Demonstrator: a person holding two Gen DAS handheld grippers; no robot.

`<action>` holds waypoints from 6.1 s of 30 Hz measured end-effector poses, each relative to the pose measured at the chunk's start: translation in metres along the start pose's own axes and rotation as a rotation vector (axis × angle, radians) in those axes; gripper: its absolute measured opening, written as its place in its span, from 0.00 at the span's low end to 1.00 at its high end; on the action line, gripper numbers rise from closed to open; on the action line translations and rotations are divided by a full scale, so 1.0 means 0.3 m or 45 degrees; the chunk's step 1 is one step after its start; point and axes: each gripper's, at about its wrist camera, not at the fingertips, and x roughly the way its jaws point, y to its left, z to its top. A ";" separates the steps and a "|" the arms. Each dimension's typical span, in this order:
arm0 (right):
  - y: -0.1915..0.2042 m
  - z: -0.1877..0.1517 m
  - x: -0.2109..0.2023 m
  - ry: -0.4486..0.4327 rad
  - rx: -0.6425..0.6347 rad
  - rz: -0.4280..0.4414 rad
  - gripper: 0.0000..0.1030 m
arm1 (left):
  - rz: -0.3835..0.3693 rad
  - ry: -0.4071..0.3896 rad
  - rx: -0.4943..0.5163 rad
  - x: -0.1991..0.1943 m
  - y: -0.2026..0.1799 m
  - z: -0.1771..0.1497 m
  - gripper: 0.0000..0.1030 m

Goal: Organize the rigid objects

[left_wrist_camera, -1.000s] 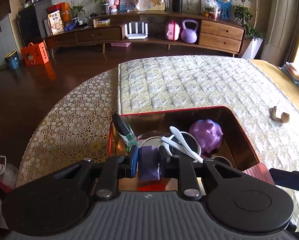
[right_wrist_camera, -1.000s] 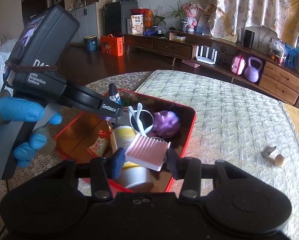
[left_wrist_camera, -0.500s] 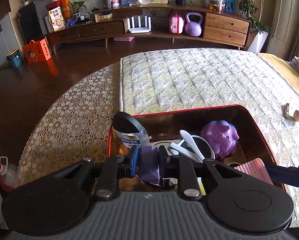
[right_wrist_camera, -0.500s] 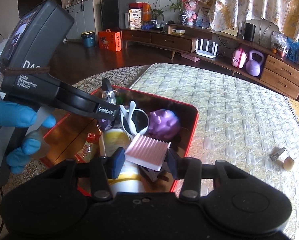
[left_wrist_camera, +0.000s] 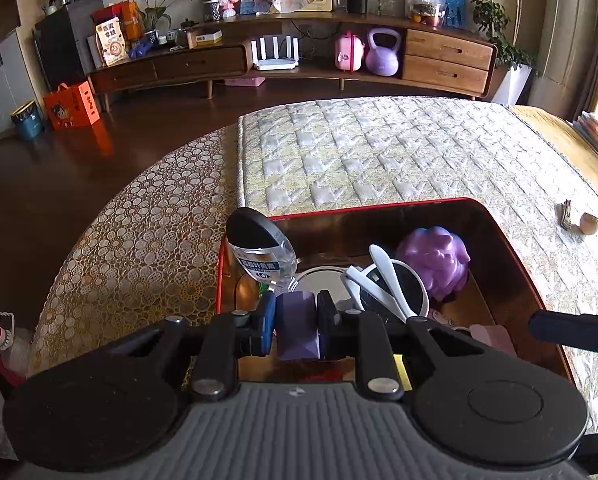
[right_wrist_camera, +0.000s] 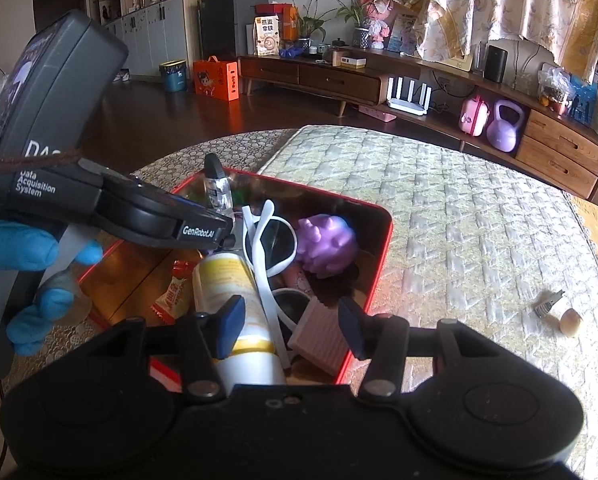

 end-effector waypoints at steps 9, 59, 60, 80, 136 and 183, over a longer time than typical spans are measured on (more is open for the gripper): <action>0.006 -0.002 -0.050 -0.012 0.018 -0.006 0.52 | -0.006 -0.005 -0.004 -0.046 -0.001 -0.027 0.21; -0.471 -0.219 -0.375 -0.229 0.206 -0.163 1.00 | -0.251 -0.113 0.128 -0.252 -0.525 0.064 0.81; -0.492 -0.222 -0.368 -0.222 0.211 -0.171 1.00 | -0.262 -0.114 0.148 -0.239 -0.556 0.077 0.81; -0.744 -0.236 -0.129 -0.120 0.114 -0.139 0.92 | -0.214 0.026 0.422 0.210 -0.907 0.248 0.81; -0.749 -0.225 -0.155 -0.116 0.216 -0.147 0.28 | -0.425 0.098 0.246 0.114 -0.890 0.237 0.10; -0.659 -0.449 -0.338 -0.106 0.349 -0.086 0.28 | -0.263 0.252 0.140 0.138 -0.898 0.082 0.12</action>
